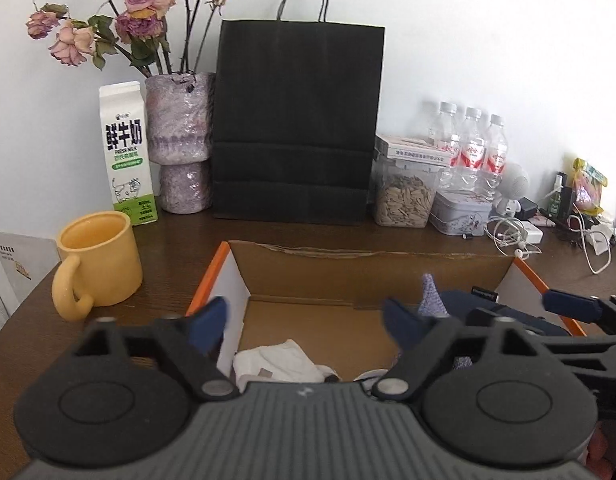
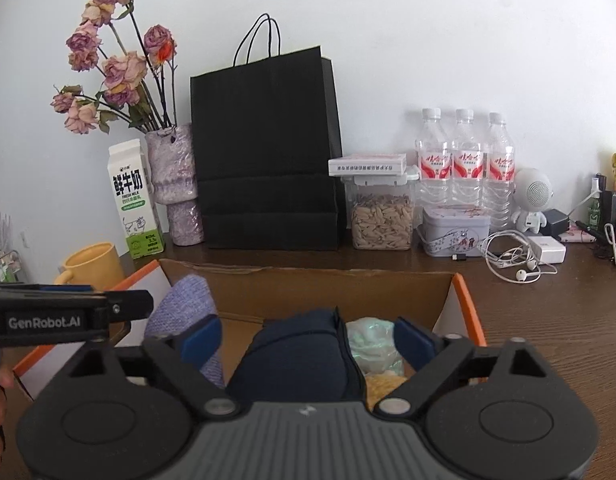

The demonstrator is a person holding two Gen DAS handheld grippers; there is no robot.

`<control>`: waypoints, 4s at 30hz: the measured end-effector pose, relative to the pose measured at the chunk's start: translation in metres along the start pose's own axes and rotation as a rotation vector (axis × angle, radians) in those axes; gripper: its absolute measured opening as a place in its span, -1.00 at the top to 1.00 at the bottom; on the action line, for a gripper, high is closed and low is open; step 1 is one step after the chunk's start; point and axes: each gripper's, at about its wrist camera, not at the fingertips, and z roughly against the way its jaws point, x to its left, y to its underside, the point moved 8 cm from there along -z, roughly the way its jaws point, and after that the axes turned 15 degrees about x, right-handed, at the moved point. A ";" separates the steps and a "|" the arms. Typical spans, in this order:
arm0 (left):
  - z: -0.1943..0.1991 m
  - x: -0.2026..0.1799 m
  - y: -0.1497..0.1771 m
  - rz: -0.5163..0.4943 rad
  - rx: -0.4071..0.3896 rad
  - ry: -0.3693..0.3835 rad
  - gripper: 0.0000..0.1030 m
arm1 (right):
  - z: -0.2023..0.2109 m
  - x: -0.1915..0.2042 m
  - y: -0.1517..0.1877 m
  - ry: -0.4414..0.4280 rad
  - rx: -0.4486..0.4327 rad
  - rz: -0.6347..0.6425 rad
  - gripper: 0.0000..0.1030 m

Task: Organize objects
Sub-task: 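Carry the case and USB cable into the box and open both tools, then lift both open tools up out of the box, then move both tools back to the table, left tool over the braided cable, then grasp the black braided cable with the left tool and lift it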

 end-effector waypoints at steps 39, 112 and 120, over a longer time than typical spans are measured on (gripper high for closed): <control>0.062 0.015 0.052 0.017 -0.026 -0.010 -1.00 | 0.076 0.023 0.057 -0.037 -0.056 0.094 -0.97; 0.103 0.061 0.177 -0.090 0.139 -0.011 -0.90 | 0.069 0.112 0.136 -0.189 0.167 0.408 0.81; 0.085 0.038 0.180 -0.136 0.202 -0.003 -1.00 | 0.106 0.099 0.124 -0.217 0.056 0.333 0.64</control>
